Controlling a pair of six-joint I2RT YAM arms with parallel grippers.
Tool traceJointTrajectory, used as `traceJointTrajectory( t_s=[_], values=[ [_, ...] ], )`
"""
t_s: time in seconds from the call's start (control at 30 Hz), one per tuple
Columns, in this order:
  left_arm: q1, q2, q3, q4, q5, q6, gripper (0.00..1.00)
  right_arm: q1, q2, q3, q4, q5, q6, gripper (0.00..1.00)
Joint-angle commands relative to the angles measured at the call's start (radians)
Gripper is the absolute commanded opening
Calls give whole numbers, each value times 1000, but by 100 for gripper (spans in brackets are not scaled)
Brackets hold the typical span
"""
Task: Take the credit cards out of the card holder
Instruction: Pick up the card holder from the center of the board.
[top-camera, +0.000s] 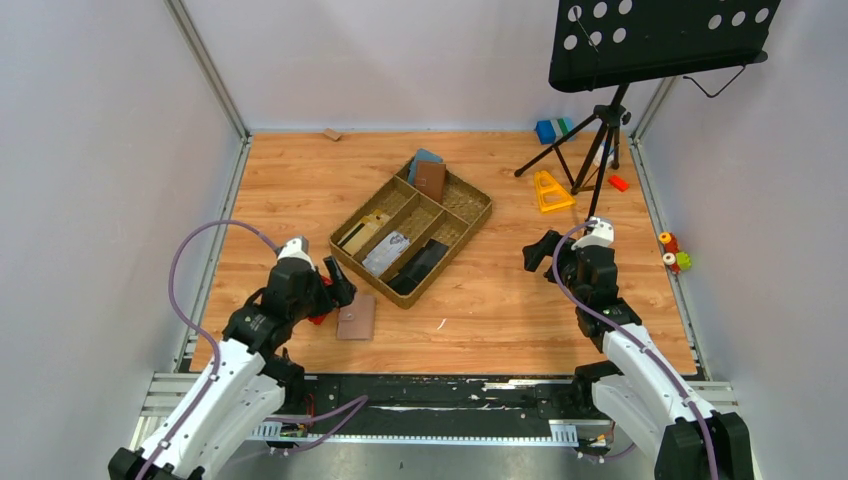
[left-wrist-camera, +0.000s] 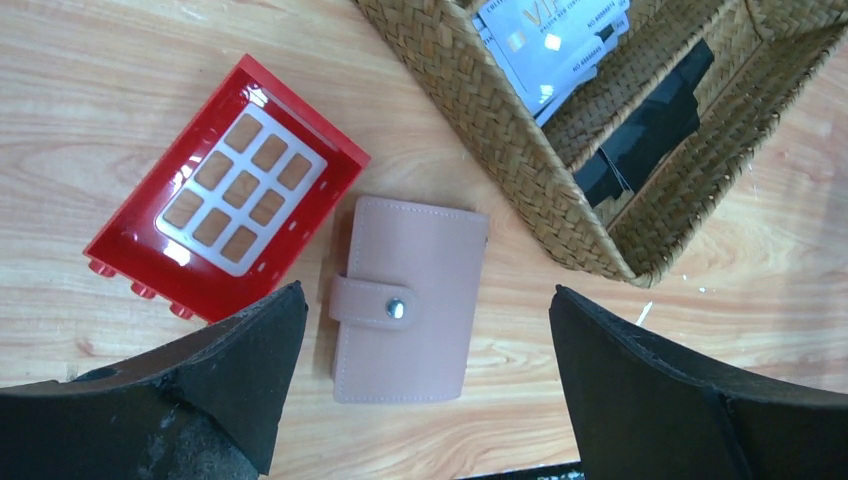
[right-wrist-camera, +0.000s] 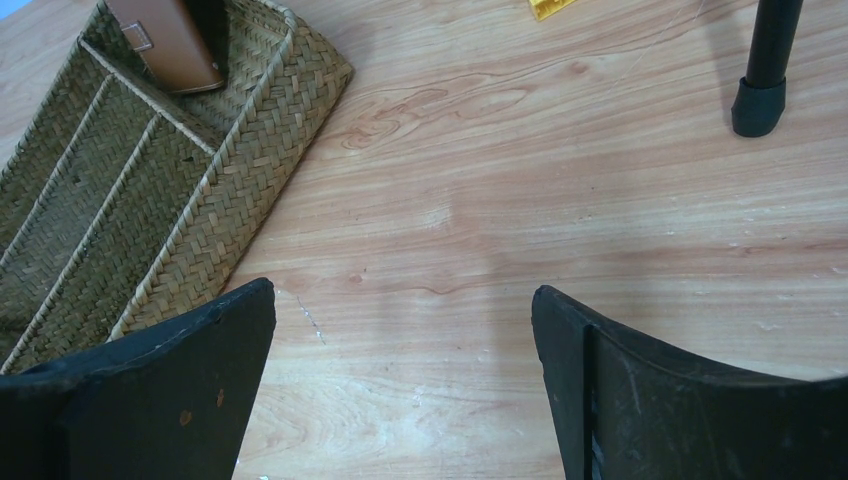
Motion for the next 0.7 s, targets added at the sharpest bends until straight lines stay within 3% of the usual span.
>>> traceJointTrajectory(
  t_s=[0.0, 0.27, 0.47, 0.67],
  values=[
    [-90, -13, 59, -92, -117, -80, 98, -2, -9, 18, 42, -9, 18, 100],
    [-318, 206, 49, -73, -282, -97, 100, -2, -9, 21, 35, -4, 16, 100],
    [-341, 344, 84, -43, -207, 15, 100, -2, -5, 23, 30, 0, 14, 100],
    [-343, 463, 77, 36, -44, 82, 100, -2, 13, 28, 26, 0, 15, 100]
  ],
)
